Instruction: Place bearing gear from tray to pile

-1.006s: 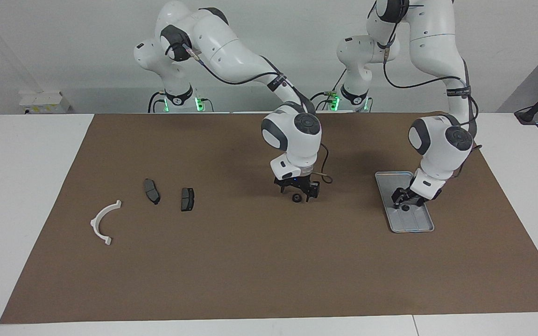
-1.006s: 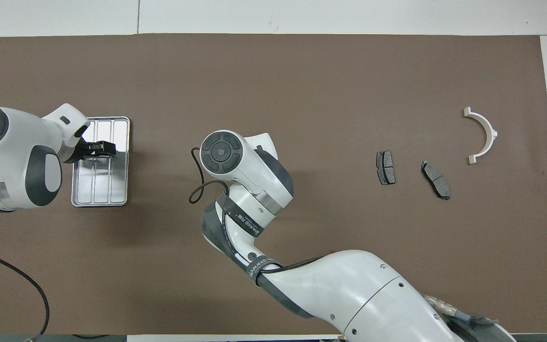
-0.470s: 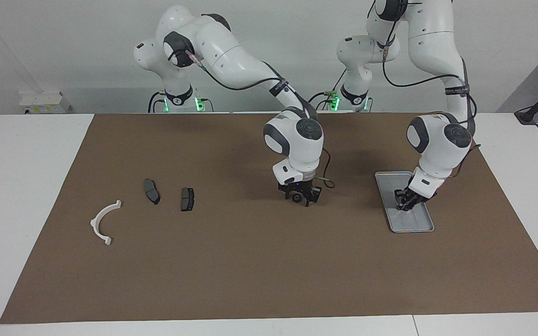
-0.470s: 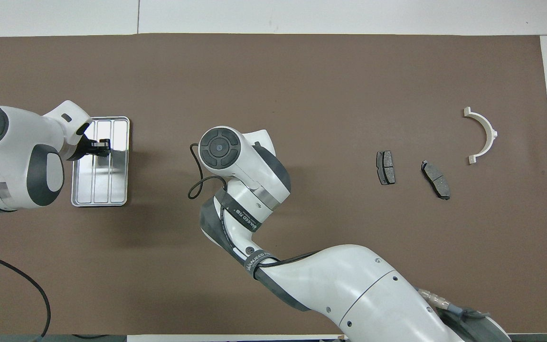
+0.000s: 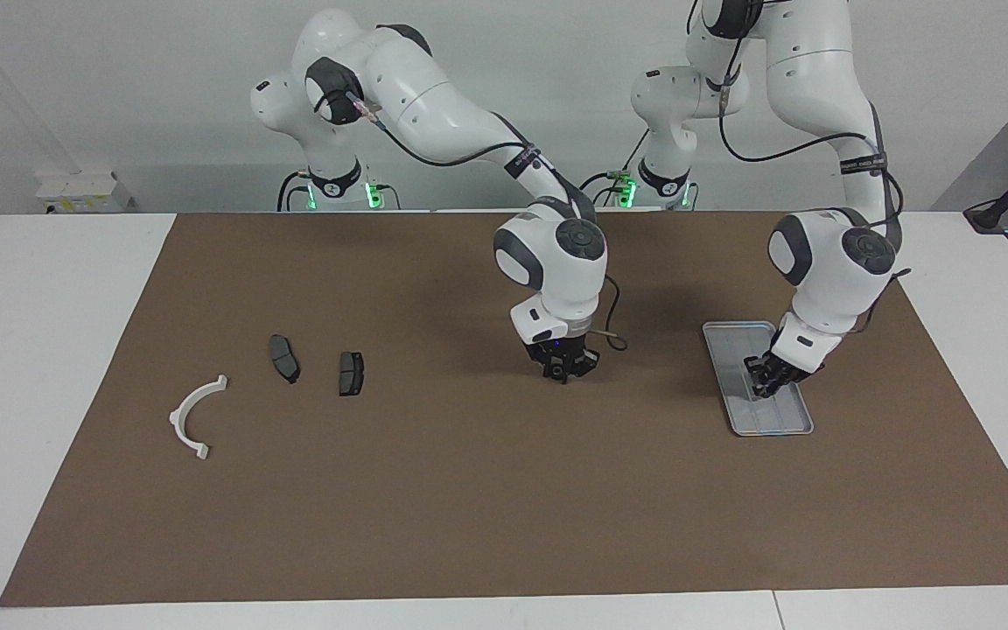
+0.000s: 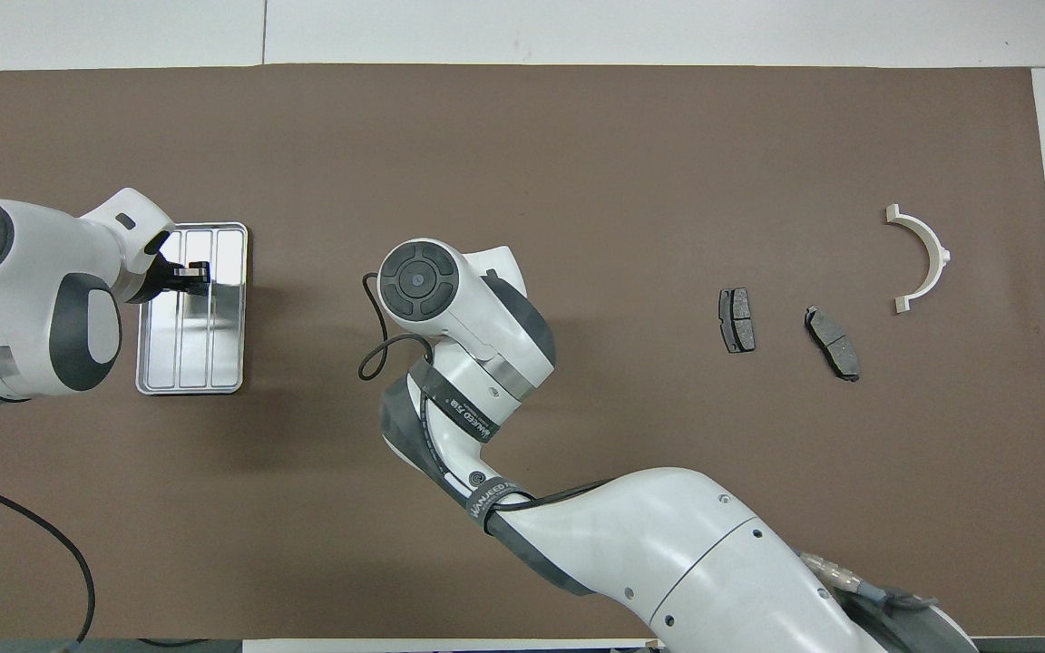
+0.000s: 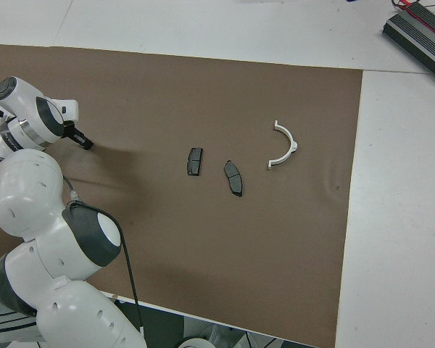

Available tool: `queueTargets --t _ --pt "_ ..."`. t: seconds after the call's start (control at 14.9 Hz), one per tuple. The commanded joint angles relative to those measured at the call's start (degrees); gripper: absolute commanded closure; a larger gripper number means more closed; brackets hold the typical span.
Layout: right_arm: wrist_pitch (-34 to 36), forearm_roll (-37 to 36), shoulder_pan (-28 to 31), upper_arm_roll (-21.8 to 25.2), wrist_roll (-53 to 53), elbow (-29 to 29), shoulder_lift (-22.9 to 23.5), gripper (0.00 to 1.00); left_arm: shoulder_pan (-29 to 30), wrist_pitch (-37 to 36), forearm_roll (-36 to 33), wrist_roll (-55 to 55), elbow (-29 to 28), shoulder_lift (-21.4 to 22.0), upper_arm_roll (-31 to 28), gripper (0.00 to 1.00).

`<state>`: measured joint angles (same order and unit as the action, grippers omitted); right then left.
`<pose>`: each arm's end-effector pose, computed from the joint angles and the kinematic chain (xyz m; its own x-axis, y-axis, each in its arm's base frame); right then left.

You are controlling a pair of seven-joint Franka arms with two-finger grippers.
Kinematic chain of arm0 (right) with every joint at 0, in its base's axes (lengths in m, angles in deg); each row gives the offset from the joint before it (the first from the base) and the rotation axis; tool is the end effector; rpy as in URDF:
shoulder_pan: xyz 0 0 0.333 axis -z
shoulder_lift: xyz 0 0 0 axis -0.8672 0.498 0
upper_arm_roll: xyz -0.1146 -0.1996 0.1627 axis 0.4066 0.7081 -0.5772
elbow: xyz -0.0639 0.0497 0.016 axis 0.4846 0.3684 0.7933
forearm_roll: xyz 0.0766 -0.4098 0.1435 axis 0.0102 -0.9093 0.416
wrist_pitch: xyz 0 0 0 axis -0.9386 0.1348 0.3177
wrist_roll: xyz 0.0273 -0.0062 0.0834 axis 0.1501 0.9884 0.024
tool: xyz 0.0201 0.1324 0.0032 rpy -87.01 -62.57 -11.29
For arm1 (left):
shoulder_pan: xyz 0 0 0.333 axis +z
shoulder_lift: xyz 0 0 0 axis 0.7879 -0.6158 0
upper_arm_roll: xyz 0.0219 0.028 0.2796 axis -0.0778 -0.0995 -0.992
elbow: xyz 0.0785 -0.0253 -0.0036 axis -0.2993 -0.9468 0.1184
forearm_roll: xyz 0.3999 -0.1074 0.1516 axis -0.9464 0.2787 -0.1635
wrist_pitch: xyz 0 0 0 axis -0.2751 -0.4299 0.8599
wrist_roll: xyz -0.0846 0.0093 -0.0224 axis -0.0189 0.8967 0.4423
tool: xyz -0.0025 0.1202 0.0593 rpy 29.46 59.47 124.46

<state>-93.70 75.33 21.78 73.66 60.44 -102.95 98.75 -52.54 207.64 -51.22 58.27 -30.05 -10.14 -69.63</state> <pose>0.5891 0.4945 0.2144 0.8949 -0.4408 0.0699 -0.4404 -0.8975 -0.0217 0.6597 -0.0091 0.2649 0.9982 0.0009 0.0607 -0.0013 -0.9994 0.0353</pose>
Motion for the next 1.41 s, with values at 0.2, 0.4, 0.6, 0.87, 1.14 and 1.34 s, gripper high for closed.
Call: queueTargets --t 0.2,0.4,0.6,0.87,1.14,1.34 --pt "3.7 -0.5 1.8 0.0 0.4 0.8 -0.9 1.0 -3.4 -21.8 3.6 -7.8 19.4 -0.5 -0.5 0.92" --pt "9.3 -0.3 8.7 -0.4 -11.3 0.8 -5.1 1.0 -8.5 -22.9 3.2 -14.3 19.6 -0.4 -0.8 0.92" --pt "13.5 0.0 16.0 -0.5 -28.4 0.7 -8.8 1.0 -13.6 -20.5 -0.2 -22.9 18.9 -0.1 -0.5 0.92" --pt "15.0 0.4 24.3 -0.5 -48.4 0.1 -10.2 1.0 -24.6 -10.9 -1.1 -39.5 12.1 0.2 -0.5 0.94" --pt "9.6 0.5 31.2 -0.5 -63.0 -5.4 -11.4 1.0 -33.2 -6.1 -3.1 -48.2 11.5 -5.0 -0.7 0.94" --pt "1.1 0.5 35.2 -0.5 -70.3 -11.9 -12.1 1.0 -34.8 -1.0 -5.4 -51.7 8.6 -7.0 -0.7 0.94"
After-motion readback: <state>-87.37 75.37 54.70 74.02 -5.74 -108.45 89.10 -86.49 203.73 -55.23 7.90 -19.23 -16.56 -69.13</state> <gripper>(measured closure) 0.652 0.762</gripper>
